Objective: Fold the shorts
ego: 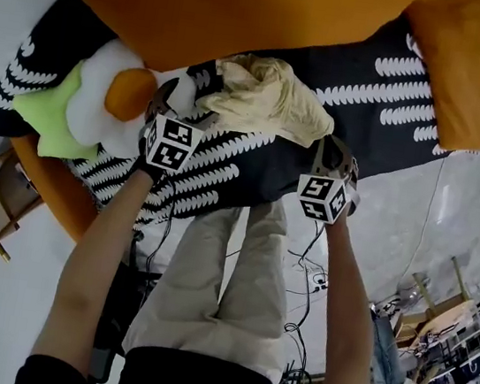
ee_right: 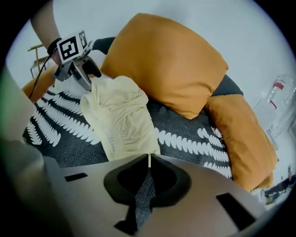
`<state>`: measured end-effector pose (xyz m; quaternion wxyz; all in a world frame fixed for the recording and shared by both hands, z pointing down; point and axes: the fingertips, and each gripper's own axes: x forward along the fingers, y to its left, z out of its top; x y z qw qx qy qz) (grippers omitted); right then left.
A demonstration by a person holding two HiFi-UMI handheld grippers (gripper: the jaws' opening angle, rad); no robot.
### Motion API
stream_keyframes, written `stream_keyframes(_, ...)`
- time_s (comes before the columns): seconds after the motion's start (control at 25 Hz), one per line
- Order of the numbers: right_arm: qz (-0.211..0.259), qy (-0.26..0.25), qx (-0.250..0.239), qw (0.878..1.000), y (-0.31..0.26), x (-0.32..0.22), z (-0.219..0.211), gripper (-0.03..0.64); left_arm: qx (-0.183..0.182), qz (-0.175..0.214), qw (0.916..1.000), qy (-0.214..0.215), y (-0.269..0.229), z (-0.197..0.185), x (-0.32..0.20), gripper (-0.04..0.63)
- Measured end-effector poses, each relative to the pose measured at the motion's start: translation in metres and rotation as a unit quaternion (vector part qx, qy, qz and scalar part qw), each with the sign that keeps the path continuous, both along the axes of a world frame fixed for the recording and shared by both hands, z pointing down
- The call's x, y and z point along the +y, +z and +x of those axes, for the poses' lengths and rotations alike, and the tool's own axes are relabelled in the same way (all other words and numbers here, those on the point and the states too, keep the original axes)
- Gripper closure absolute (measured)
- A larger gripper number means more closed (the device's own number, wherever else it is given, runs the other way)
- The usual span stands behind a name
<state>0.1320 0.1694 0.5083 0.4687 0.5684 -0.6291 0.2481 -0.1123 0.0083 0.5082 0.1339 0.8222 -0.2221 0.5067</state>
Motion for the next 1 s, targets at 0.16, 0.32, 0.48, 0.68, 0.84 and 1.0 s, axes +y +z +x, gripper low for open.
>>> stream_keyframes(0.16,0.019,-0.043,0.005,0.999,0.009,0.01,-0.033,0.581,0.023,0.014,0.9994,0.02,0.003,-0.015,0.046,0.1)
stream_keyframes(0.32,0.01,-0.068,-0.001,0.998,0.023,0.026,-0.06,0.556,0.006,0.017,0.9973,0.071,0.003,-0.027,0.109,0.13)
stream_keyframes(0.48,-0.004,-0.061,0.0,0.998,0.045,0.028,-0.053,0.523,-0.018,0.021,0.9963,0.081,0.029,-0.022,0.125,0.278)
stream_keyframes(0.68,-0.041,-0.064,-0.027,0.997,0.071,0.03,-0.047,0.494,-0.036,-0.011,0.9993,-0.01,0.08,-0.013,0.095,0.291)
stream_keyframes(0.84,-0.06,-0.023,-0.078,0.995,0.05,0.025,-0.044,0.585,0.002,-0.024,0.9994,-0.026,0.044,-0.007,0.069,0.566)
stream_keyframes(1.0,-0.05,0.045,-0.129,0.989,-0.048,0.03,-0.048,0.595,0.014,-0.04,0.9986,0.03,-0.062,-0.017,0.08,0.569)
